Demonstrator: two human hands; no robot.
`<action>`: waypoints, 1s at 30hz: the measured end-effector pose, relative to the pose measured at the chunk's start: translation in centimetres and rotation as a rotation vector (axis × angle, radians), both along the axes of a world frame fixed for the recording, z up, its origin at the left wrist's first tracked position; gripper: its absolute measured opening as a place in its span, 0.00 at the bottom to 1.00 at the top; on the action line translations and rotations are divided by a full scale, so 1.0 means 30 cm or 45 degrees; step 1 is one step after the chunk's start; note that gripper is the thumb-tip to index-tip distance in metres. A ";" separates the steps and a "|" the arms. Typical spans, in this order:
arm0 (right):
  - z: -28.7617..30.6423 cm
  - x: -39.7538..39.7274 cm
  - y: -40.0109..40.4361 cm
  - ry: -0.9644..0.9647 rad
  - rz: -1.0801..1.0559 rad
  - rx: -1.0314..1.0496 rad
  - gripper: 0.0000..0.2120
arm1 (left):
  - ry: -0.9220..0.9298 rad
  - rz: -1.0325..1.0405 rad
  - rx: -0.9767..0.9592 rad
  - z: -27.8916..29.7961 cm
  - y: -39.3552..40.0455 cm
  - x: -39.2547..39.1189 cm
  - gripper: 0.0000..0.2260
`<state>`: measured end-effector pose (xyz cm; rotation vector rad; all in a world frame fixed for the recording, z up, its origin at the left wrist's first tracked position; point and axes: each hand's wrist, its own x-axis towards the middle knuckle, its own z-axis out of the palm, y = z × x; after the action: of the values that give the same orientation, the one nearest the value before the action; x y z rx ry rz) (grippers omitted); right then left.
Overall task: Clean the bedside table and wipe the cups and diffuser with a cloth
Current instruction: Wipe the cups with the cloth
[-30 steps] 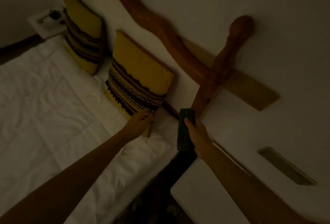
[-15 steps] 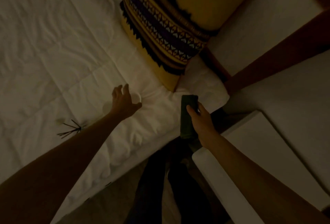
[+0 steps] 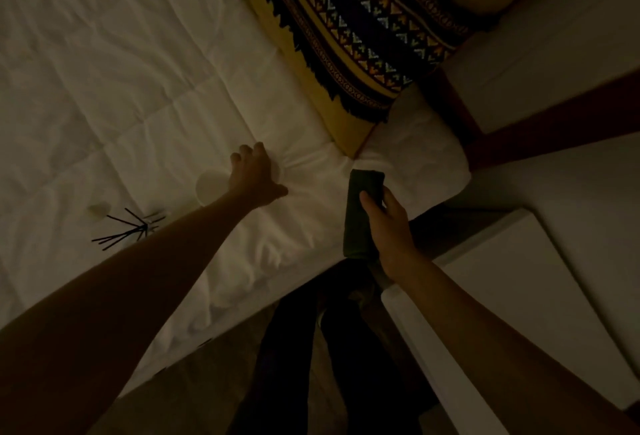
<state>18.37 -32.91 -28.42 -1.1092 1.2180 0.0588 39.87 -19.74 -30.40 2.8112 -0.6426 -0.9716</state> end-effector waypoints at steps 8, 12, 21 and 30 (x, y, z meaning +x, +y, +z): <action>0.164 0.044 -0.053 -0.080 -0.020 -0.040 0.13 | -0.067 -0.024 -0.166 0.171 -0.024 -0.014 0.50; 0.311 0.038 -0.078 -0.148 -0.045 -0.088 0.11 | -0.031 -0.077 -0.236 0.347 -0.073 -0.031 0.49; 0.752 0.034 -0.201 -0.348 0.021 -0.424 0.23 | -0.043 -0.085 -0.541 0.854 -0.204 -0.088 0.44; 1.212 -0.051 -0.279 -0.581 -0.038 -0.811 0.23 | 0.159 -0.117 -1.025 1.357 -0.278 -0.148 0.40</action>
<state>16.85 -41.29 7.95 -1.5453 0.8488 -0.6129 35.44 -28.09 10.32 2.0151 -0.8996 -0.6770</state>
